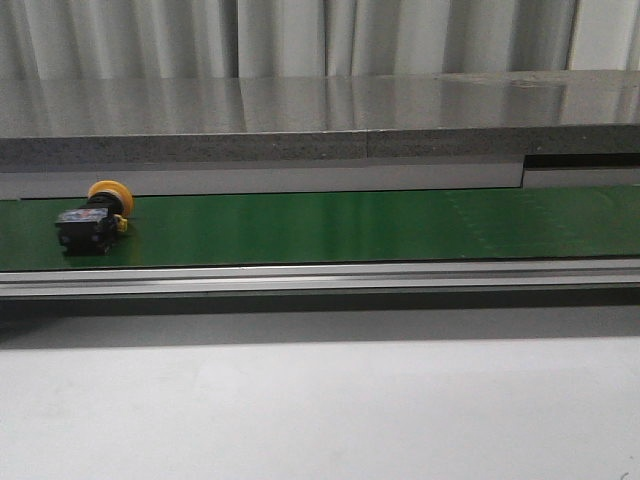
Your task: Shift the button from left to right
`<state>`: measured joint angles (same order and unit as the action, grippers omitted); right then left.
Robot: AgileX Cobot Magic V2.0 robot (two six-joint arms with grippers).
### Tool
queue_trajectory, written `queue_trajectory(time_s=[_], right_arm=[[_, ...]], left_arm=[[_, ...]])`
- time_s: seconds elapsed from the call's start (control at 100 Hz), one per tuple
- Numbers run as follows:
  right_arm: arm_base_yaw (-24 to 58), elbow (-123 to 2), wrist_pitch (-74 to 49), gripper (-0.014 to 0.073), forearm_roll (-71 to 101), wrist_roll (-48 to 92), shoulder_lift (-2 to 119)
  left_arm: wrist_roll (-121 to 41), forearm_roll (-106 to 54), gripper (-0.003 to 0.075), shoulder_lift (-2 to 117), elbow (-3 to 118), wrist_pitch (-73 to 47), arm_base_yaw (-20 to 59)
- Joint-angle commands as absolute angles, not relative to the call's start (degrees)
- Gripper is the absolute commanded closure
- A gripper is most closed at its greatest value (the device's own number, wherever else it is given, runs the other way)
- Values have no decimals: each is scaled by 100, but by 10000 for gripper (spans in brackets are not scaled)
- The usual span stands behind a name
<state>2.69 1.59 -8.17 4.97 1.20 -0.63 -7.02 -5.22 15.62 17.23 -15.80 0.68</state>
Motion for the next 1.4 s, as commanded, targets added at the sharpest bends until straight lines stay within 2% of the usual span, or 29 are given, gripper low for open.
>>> queue_trajectory(time_s=[0.0,0.18,0.27,0.35,0.56,0.63,0.96,1.23,1.39], right_arm=[[271,61,-359,660,454,121,-165],[271,61,-359,660,454,121,-165],[271,61,-359,660,454,121,-165],[271,61,-359,660,454,121,-165],[271,61,-359,660,454,121,-165],[271,61,-359,660,454,121,-165],[271,61,-323,660,454,121,-165],[271,25,650,660,454,121,-165],[271,-388,397,660,465,121,-71]], left_arm=[[-712,-591,69,1598,1873,-1109,111],[-712,-591,75,1598,1873,-1075,111],[-712,-591,134,1598,1873,-1053,111],[-712,-591,240,1598,1873,-1016,111],[-712,-591,637,1598,1873,-1003,111],[-712,-591,743,1598,1873,-1003,111],[-712,-591,741,1598,1873,-1003,111],[-712,-591,741,1598,1873,-1003,111],[-712,-591,741,1598,1873,-1003,111]])
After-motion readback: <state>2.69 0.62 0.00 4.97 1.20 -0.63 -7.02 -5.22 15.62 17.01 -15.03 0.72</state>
